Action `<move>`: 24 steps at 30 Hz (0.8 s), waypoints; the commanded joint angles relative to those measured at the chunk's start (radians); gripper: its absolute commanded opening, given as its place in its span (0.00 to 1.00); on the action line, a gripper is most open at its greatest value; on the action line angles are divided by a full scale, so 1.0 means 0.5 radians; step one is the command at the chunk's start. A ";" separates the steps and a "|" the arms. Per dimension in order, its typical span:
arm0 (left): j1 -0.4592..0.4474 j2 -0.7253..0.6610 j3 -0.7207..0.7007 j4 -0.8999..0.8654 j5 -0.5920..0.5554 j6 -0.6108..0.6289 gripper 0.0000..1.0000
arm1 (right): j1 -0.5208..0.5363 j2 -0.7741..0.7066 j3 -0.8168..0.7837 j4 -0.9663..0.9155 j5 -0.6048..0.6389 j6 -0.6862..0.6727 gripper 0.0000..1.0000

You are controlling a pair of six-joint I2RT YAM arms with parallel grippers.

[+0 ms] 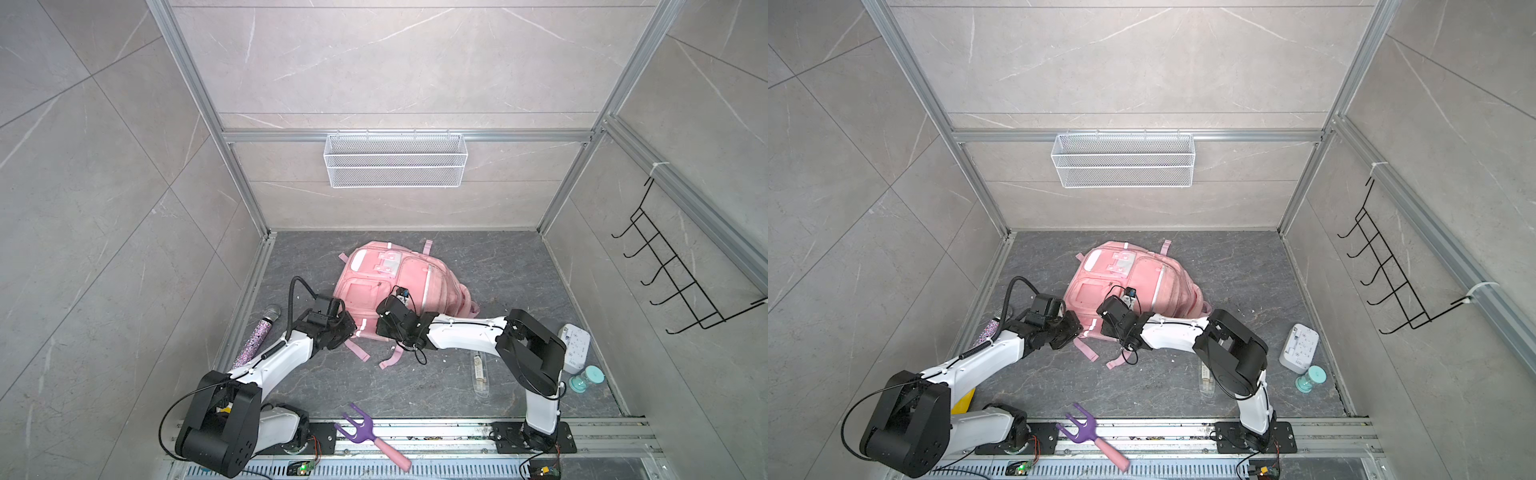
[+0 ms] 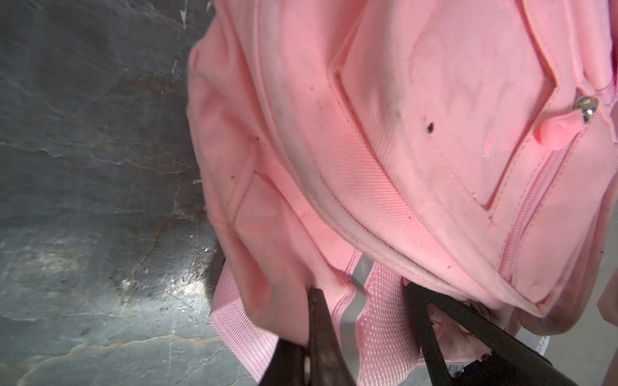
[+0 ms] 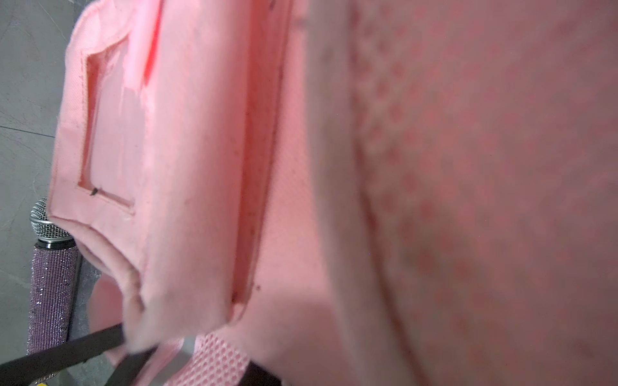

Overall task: Pack books, pencil case, and school supplies into a backpack
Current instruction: Zip the student bag at the center of the table.

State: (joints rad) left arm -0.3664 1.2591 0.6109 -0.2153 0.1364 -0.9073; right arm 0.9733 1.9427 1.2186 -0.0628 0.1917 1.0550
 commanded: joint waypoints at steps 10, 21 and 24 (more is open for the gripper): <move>-0.011 0.015 0.029 -0.045 0.052 0.019 0.00 | -0.022 0.006 0.026 0.047 0.046 -0.113 0.20; -0.011 0.062 0.044 -0.029 0.037 0.031 0.00 | -0.021 -0.039 -0.040 0.075 0.100 -0.180 0.10; -0.004 0.073 0.060 -0.044 -0.003 0.068 0.00 | -0.019 -0.049 -0.030 0.056 0.052 -0.223 0.08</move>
State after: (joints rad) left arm -0.3664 1.2823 0.6132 -0.2123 0.1329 -0.9043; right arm 0.9737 1.9423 1.2076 -0.0521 0.2008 0.9821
